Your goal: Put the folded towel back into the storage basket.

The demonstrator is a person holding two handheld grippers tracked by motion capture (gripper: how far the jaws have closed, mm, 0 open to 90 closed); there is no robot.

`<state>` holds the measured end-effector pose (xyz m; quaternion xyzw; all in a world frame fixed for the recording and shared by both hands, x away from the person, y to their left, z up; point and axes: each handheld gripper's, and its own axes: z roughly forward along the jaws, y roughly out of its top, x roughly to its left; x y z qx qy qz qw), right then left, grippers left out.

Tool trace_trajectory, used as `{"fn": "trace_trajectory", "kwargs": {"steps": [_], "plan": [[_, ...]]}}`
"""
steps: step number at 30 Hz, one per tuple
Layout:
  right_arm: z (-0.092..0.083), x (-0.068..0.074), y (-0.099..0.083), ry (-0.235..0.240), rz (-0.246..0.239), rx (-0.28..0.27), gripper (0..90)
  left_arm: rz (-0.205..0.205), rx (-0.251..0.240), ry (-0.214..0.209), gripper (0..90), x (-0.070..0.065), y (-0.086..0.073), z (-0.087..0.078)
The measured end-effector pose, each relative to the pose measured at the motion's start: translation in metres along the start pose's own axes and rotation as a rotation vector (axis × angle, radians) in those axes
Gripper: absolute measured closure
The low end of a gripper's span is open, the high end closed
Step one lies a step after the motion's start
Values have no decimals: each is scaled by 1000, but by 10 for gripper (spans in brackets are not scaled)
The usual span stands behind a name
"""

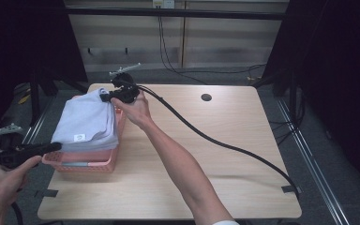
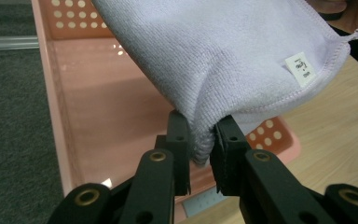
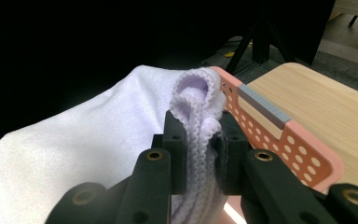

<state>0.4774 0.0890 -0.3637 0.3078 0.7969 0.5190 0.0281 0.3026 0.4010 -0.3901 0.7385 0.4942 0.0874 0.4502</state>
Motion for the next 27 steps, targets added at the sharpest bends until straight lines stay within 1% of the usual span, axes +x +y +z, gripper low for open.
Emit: {"fn": "trace_trajectory", "kwargs": {"steps": [3, 7, 12, 15, 18, 19, 20, 22, 24, 27], "plan": [[6, -3, -5, -4, 9, 11, 775, -12, 3, 3, 789, 2, -3, 3], [16, -5, -11, -7, 29, 22, 774, -19, 22, 20, 789, 7, -6, 8], [26, -8, -20, -15, 43, 31, 774, -29, 43, 31, 789, 15, -10, 14], [30, -8, -23, -12, 66, 24, 773, -50, 44, 46, 789, 22, -9, 15], [33, -9, -27, -19, 67, 37, 772, -62, 64, 61, 789, 27, -10, 21], [34, -9, -28, -22, 65, 38, 771, -61, 74, 65, 789, 28, -11, 23], [36, -9, -30, -20, 68, 43, 771, -66, 72, 75, 789, 29, -12, 26], [38, -9, -34, -33, 67, 56, 770, -75, 82, 79, 789, 30, -15, 31], [41, -10, -37, -31, 71, 59, 770, -72, 98, 88, 788, 32, -18, 34], [45, -10, -43, -33, 72, 73, 768, -98, 99, 90, 788, 36, -22, 37]]}}
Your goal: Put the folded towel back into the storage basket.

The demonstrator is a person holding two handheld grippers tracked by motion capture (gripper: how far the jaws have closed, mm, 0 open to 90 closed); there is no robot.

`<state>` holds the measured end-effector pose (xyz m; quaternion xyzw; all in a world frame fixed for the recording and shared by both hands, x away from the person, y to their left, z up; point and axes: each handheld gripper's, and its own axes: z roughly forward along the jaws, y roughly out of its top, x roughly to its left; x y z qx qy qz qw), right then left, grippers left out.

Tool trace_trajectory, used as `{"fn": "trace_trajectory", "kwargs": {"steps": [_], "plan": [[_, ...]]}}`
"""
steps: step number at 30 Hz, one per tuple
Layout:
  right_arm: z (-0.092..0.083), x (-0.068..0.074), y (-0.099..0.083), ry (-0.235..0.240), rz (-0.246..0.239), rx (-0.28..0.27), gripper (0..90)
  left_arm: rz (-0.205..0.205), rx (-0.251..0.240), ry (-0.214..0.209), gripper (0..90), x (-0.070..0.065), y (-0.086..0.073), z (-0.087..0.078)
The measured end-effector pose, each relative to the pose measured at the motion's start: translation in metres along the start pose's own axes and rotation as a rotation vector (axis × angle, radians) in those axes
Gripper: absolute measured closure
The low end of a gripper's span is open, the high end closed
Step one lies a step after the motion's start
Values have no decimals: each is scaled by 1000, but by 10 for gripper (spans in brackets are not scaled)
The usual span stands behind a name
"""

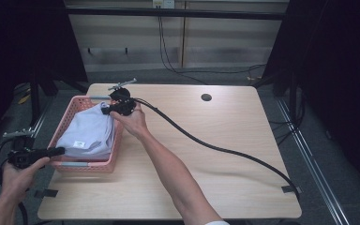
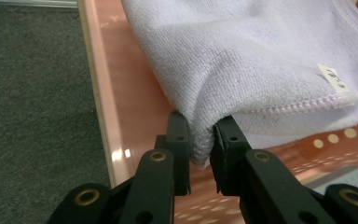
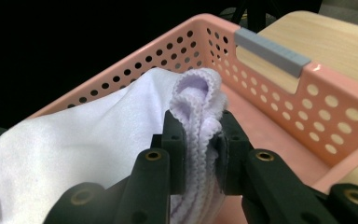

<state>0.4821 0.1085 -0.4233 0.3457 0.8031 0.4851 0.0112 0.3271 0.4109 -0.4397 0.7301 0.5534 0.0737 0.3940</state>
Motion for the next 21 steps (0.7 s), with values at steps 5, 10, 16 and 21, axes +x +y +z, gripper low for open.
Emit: {"fn": "trace_trajectory", "kwargs": {"steps": [5, 10, 16, 21], "plan": [[7, -1, -6, -3, 6, 17, 757, -5, 14, 13, 788, 1, -5, 8], [10, -2, -10, -7, -3, 40, 716, 2, 40, 29, 774, -1, 0, 11], [8, -2, -9, -24, -13, 39, 543, -1, 34, 37, 715, -4, 1, 12], [1, -2, -5, -24, -18, 7, 463, -7, 13, 36, 629, -7, 2, 11]]}}
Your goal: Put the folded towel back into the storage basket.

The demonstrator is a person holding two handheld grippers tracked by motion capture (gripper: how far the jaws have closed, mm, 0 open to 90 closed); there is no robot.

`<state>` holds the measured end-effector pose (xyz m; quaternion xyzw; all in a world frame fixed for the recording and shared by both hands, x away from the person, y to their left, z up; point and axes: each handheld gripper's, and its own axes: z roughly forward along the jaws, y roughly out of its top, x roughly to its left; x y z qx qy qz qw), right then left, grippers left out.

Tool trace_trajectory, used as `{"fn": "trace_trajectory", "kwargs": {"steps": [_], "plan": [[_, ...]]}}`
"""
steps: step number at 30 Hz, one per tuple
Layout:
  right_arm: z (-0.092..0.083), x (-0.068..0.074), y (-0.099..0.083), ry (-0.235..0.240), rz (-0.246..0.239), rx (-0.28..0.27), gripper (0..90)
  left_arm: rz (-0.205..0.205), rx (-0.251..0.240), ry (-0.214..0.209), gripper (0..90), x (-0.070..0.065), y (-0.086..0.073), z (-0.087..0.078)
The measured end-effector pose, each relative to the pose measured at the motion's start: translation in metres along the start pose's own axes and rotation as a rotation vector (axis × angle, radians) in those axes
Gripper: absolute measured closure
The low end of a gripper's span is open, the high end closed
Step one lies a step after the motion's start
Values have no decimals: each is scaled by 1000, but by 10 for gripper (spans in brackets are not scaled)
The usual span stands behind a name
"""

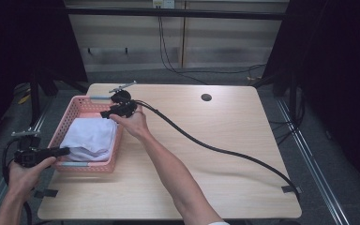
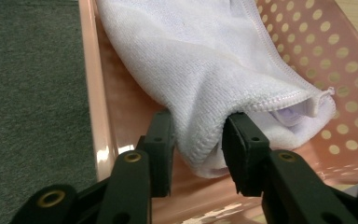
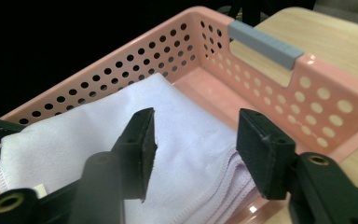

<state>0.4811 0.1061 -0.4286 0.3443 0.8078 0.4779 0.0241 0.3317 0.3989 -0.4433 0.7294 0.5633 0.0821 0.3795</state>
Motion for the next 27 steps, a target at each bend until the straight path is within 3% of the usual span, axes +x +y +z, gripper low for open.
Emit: {"fn": "trace_trajectory", "kwargs": {"steps": [3, 7, 17, 19, 25, 27], "plan": [[-6, -1, 2, -2, -5, -14, 412, 4, -10, -8, 574, -1, 2, -1], [-13, -4, 3, 9, -9, -33, 391, -3, -39, 14, 438, -4, 6, -3], [-43, -19, 8, 8, -30, -82, 365, -2, -75, 24, 348, -7, 10, -15], [-51, -20, 9, 4, -41, -87, 364, -6, -81, 29, 288, -10, 11, -16], [-81, -25, 11, -4, -72, -124, 357, 30, -124, -12, 282, -31, 11, -17], [-89, -27, 10, -18, -75, -126, 352, 37, -107, -20, 285, -37, 11, -15]]}}
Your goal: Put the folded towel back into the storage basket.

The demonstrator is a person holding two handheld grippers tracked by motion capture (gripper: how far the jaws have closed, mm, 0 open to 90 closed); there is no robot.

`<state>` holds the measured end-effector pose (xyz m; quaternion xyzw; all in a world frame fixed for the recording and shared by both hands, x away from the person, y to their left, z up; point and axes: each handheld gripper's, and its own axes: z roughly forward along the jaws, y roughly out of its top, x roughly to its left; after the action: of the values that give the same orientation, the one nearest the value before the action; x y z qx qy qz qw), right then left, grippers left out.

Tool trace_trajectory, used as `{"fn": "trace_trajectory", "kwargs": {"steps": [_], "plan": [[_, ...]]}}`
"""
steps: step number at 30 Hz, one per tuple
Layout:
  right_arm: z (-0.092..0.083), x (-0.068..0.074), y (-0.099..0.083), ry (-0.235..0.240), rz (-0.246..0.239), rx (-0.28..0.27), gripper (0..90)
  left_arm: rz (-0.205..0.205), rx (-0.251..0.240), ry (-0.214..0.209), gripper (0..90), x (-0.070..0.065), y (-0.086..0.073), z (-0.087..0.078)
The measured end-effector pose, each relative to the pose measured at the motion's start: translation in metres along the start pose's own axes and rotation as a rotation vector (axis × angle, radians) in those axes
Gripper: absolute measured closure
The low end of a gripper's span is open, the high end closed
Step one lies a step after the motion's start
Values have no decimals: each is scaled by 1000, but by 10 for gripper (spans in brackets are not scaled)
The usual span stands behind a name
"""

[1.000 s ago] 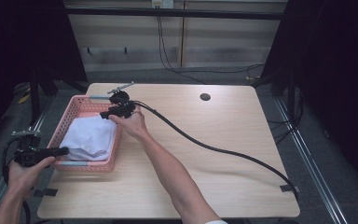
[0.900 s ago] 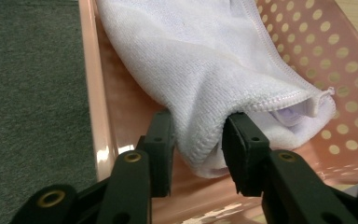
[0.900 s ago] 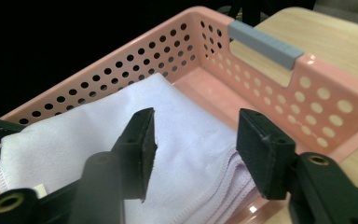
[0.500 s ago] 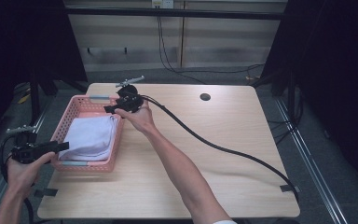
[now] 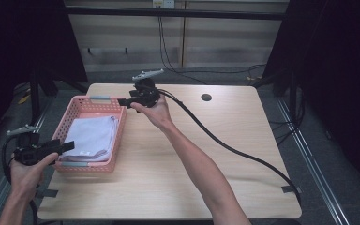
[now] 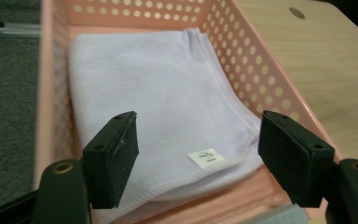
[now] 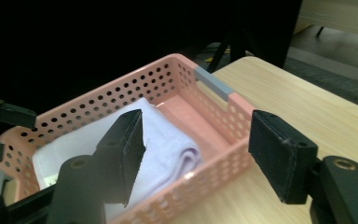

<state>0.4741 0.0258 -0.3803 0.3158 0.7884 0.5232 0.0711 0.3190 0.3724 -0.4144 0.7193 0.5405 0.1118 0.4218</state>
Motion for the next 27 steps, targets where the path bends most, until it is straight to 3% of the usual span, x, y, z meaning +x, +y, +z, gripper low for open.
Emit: {"fn": "trace_trajectory", "kwargs": {"steps": [1, 3, 12, 15, 20, 22, 24, 27], "plan": [[-4, -1, -1, 1, 2, -4, 351, 5, 0, 12, 288, -5, 0, 1], [-15, -1, -4, -2, 1, -21, 351, 8, -20, -19, 259, -9, -2, 0], [-73, -11, -33, -37, -1, -49, 346, 26, -50, -22, 275, -42, -15, -5], [-93, -13, -47, -46, -2, -54, 344, 57, -51, -30, 288, -57, -22, -2], [-127, -15, -70, -74, -17, -28, 345, 72, -54, -76, 301, -84, -34, 11], [-142, -16, -82, -77, -13, -40, 345, 93, -61, -76, 305, -96, -39, 17], [-157, -19, -96, -82, 7, -48, 345, 100, -52, -109, 305, -106, -43, 26], [-176, -25, -119, -107, 24, -29, 347, 137, -54, -103, 285, -121, -50, 37]]}}
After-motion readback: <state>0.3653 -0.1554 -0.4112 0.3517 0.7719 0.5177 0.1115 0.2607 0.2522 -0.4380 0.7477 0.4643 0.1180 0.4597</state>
